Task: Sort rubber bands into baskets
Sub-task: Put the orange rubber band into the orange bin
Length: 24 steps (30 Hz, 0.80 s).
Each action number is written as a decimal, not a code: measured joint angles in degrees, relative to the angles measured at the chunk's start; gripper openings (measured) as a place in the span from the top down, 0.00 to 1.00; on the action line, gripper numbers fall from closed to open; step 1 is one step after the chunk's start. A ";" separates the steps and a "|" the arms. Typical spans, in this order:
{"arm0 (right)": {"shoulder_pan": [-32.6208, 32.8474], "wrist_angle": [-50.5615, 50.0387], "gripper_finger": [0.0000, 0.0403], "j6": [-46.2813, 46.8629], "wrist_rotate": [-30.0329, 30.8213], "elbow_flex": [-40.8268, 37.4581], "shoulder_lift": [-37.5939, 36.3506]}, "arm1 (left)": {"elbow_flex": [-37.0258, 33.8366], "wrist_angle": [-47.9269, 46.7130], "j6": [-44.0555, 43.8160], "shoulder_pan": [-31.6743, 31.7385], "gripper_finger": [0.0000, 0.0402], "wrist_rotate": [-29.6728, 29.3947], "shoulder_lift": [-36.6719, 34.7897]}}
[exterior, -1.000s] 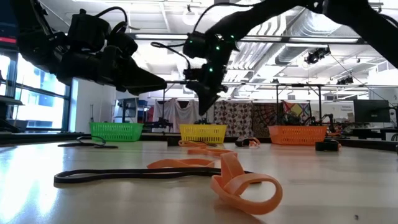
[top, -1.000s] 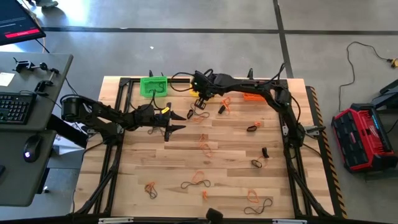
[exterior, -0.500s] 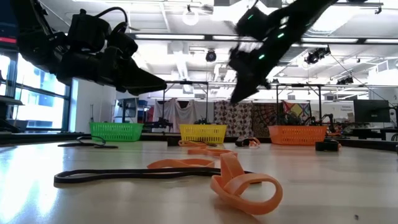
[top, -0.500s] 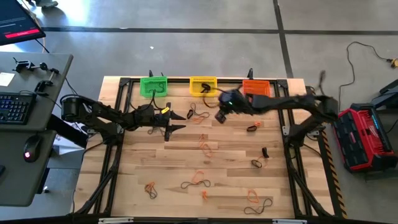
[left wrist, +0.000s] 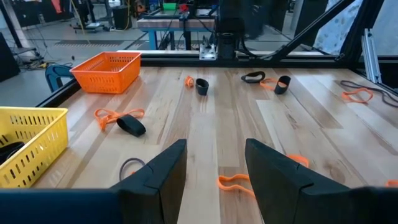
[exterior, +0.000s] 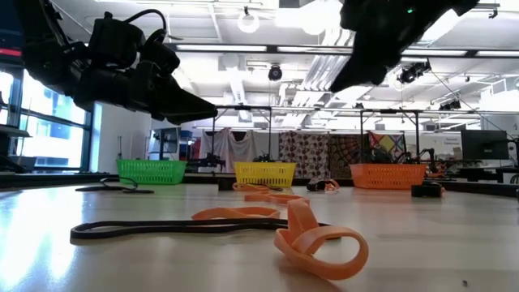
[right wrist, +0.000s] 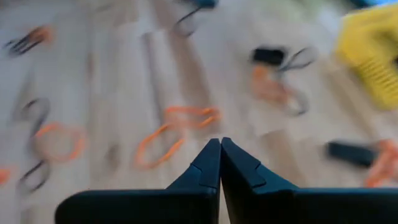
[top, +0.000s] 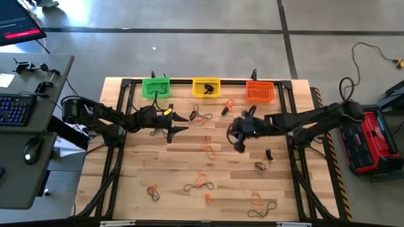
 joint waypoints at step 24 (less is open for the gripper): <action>31.55 -14.75 0.76 47.69 -9.50 0.00 6.05 | 0.00 0.03 -0.11 0.00 0.61 -0.02 0.00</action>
